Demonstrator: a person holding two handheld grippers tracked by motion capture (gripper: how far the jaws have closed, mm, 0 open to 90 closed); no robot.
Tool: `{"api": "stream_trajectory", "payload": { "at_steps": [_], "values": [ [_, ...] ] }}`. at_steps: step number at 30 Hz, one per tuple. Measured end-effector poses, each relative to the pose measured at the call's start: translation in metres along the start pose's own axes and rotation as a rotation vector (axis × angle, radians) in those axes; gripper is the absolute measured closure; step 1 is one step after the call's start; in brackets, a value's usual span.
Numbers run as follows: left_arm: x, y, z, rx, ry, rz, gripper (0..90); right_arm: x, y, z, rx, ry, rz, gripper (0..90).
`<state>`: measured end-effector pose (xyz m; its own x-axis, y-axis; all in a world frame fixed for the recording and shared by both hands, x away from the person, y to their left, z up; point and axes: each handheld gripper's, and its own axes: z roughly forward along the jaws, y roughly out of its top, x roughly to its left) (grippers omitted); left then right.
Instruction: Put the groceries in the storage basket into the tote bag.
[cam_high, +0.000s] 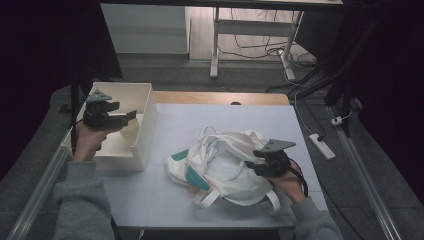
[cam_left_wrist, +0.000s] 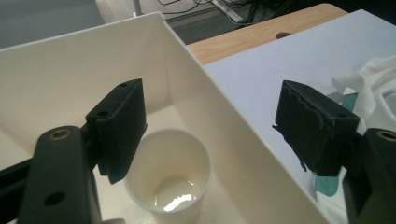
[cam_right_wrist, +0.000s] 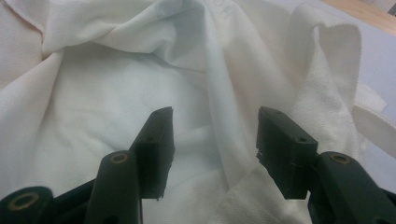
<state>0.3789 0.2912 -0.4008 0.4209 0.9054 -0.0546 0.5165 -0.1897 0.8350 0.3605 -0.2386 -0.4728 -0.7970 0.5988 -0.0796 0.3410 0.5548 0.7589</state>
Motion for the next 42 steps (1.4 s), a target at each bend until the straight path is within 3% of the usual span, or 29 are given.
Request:
{"api": "stream_trajectory", "payload": {
  "at_steps": [7,12,22,31,37,42],
  "values": [
    [0.010,-0.009,0.015,0.113,-0.043,0.007,16.0,0.001,-0.002,0.004,0.019,0.001,-0.009,46.1],
    [0.012,-0.014,0.026,0.188,-0.036,0.035,9.9,0.002,-0.003,0.005,0.025,0.002,-0.015,45.8],
    [0.017,-0.021,0.039,0.247,-0.032,0.048,2.8,0.004,-0.004,0.009,0.042,0.005,-0.027,45.4],
    [0.023,-0.027,0.050,0.267,-0.023,0.051,1.3,0.005,-0.005,0.011,0.055,0.003,-0.033,45.0],
    [0.028,-0.034,0.062,0.294,-0.025,0.047,2.6,0.005,-0.005,0.012,0.059,-0.001,-0.040,44.9],
    [0.030,-0.036,0.069,0.290,-0.038,0.061,8.7,0.006,-0.006,0.013,0.065,-0.002,-0.045,44.8]
  ]
}}
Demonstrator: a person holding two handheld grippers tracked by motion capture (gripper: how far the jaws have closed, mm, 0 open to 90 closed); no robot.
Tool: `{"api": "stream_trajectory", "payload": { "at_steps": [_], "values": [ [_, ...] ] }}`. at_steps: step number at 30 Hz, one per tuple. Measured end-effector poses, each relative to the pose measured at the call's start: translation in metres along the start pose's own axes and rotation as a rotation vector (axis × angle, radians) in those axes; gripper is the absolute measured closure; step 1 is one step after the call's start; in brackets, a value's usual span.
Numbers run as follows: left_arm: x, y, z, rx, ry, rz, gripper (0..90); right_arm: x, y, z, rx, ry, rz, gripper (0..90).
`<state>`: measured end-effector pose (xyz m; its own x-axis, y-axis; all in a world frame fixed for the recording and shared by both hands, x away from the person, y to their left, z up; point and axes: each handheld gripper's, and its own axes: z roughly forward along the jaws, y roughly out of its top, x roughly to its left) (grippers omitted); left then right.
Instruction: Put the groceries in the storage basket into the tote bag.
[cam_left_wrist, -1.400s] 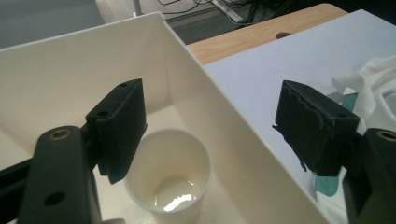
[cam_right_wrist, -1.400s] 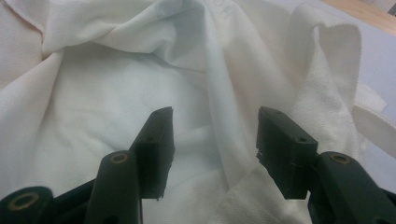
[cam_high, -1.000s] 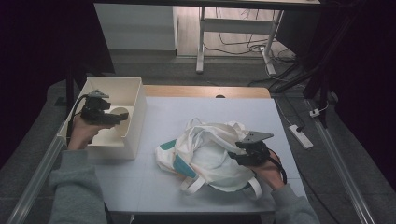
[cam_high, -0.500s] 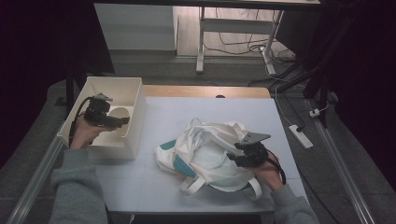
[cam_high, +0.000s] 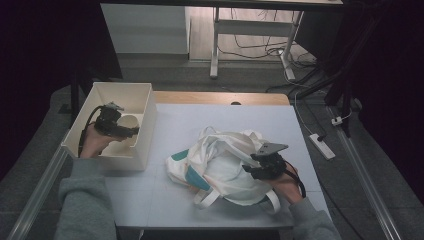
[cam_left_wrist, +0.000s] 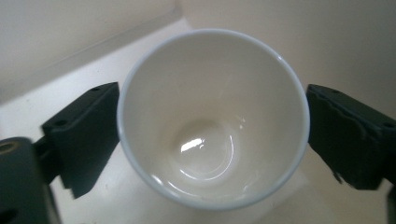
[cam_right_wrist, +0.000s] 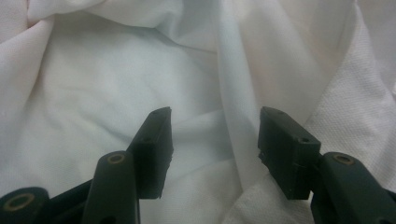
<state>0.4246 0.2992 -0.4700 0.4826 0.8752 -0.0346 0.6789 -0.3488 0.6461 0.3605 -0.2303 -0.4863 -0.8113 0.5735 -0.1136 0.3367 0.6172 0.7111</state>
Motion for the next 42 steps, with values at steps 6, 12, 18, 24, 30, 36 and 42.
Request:
{"api": "stream_trajectory", "payload": {
  "at_steps": [6,12,18,24,30,36,42],
  "values": [
    [0.001,0.000,0.008,-0.010,-0.002,0.023,18.6,0.001,0.000,0.001,0.002,-0.004,-0.004,44.7],
    [0.003,-0.002,0.008,-0.026,-0.014,0.023,19.6,0.001,-0.001,0.002,0.004,-0.006,-0.009,44.6],
    [0.006,-0.002,0.003,-0.036,-0.006,-0.010,19.8,0.001,0.000,0.000,-0.004,-0.011,-0.011,44.7],
    [0.005,-0.001,-0.017,-0.117,0.011,-0.067,19.8,0.001,0.000,-0.001,-0.017,-0.014,-0.005,44.8],
    [0.000,0.000,-0.033,-0.185,0.010,-0.078,19.7,0.001,0.000,-0.002,-0.021,-0.015,-0.004,44.8],
    [-0.006,0.000,-0.049,-0.253,0.018,-0.099,19.7,0.001,0.000,-0.003,-0.028,-0.016,0.001,44.8],
    [-0.010,-0.004,-0.059,-0.309,0.026,-0.132,19.6,0.001,0.001,-0.005,-0.046,-0.017,0.009,44.9]
  ]
}}
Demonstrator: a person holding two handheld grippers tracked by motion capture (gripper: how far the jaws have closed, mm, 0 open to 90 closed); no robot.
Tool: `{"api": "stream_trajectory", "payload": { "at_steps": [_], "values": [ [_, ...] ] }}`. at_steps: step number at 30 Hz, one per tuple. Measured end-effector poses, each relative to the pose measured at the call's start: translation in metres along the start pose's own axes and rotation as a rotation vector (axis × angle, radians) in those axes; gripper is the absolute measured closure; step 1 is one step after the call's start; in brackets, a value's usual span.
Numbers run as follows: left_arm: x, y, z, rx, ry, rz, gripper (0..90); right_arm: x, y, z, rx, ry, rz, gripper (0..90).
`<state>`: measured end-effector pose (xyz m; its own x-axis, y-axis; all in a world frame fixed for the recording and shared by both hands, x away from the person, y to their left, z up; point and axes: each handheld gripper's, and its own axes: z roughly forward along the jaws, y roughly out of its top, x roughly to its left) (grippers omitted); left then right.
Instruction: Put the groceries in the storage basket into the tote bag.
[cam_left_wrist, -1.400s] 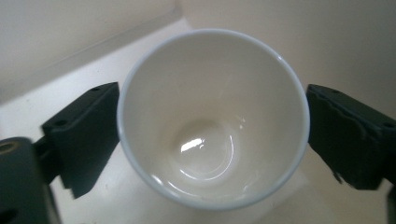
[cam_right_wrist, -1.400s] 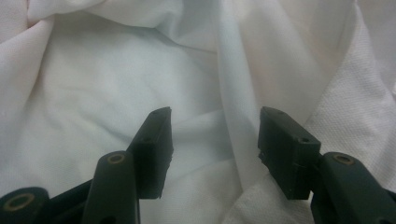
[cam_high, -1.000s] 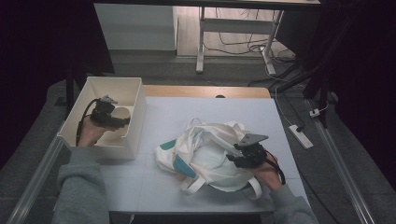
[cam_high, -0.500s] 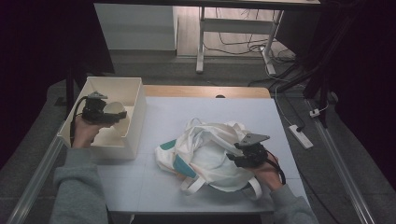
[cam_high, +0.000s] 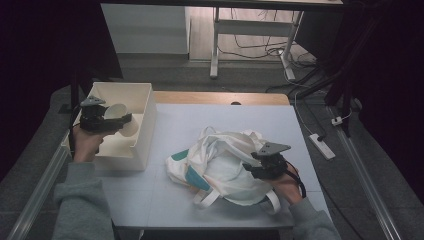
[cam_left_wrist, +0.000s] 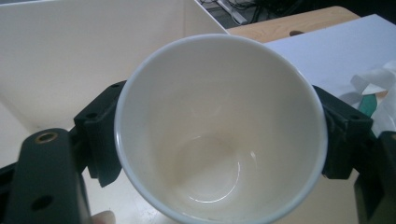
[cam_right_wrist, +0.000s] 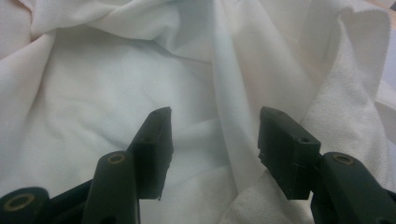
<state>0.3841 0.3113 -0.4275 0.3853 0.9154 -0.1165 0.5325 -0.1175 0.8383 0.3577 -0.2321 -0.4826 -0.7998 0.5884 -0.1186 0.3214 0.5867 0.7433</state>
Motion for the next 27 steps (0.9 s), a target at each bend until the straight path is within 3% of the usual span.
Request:
{"api": "stream_trajectory", "payload": {
  "at_steps": [5,12,18,23,27],
  "values": [
    [-0.003,0.002,-0.007,-0.038,0.008,-0.009,19.6,0.000,0.001,-0.002,-0.010,-0.003,0.002,44.9],
    [-0.008,0.006,-0.015,-0.096,-0.015,-0.017,19.7,0.000,0.001,-0.002,-0.011,-0.003,0.001,44.9],
    [-0.016,0.011,-0.019,-0.139,-0.065,-0.027,19.7,0.000,0.002,-0.003,-0.017,-0.005,0.001,44.9],
    [-0.023,0.014,-0.018,-0.144,-0.045,-0.002,19.6,0.000,0.002,-0.004,-0.016,-0.004,0.001,44.9],
    [-0.020,0.013,-0.025,-0.181,-0.017,-0.024,19.7,0.000,0.001,-0.003,-0.014,-0.002,0.000,44.9]
  ]
}}
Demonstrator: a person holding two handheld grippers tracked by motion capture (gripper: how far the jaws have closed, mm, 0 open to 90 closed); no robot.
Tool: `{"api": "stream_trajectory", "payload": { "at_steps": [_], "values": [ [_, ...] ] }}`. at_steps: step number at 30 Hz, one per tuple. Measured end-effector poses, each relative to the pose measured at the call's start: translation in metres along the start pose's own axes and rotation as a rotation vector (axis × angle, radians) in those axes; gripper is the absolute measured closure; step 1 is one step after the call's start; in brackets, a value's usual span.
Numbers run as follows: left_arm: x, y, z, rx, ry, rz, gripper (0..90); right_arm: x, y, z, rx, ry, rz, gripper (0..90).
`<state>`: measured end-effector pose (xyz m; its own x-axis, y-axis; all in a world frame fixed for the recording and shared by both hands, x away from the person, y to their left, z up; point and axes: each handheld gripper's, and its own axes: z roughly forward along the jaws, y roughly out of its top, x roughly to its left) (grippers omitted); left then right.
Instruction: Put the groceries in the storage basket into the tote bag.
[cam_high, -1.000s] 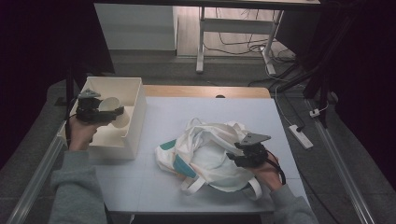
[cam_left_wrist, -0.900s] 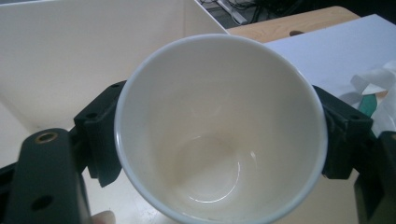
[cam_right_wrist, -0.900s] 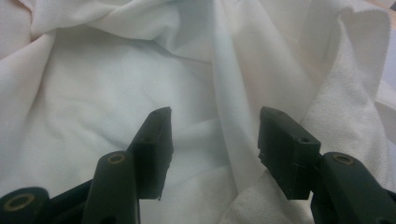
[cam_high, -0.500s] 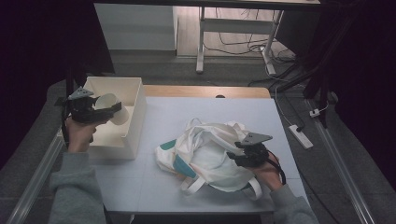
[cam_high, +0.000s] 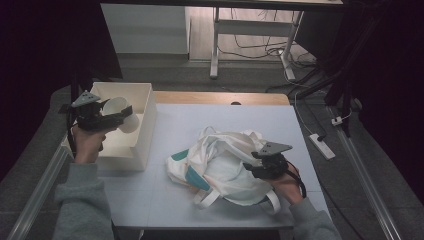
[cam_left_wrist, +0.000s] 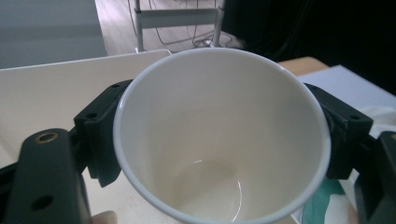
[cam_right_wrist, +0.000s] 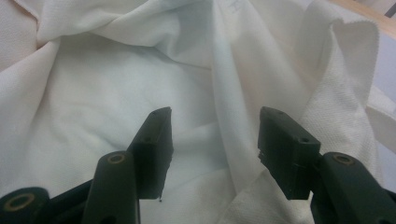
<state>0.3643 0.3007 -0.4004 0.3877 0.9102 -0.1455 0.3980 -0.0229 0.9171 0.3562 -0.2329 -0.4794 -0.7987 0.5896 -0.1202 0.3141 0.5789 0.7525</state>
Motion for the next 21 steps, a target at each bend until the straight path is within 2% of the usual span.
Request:
{"api": "stream_trajectory", "payload": {
  "at_steps": [3,12,16,21],
  "values": [
    [0.000,0.002,-0.005,-0.027,0.008,-0.005,19.8,0.000,0.000,0.002,0.008,0.001,0.001,44.8],
    [-0.008,0.008,-0.017,-0.115,-0.016,-0.019,19.9,0.000,-0.001,0.003,0.017,0.003,-0.005,44.8],
    [-0.017,0.013,-0.022,-0.151,-0.041,-0.012,19.9,0.001,-0.001,0.004,0.021,0.005,-0.003,44.7],
    [-0.027,0.016,-0.021,-0.153,-0.087,0.002,19.9,0.001,-0.001,0.004,0.026,0.006,-0.005,44.6]
  ]
}}
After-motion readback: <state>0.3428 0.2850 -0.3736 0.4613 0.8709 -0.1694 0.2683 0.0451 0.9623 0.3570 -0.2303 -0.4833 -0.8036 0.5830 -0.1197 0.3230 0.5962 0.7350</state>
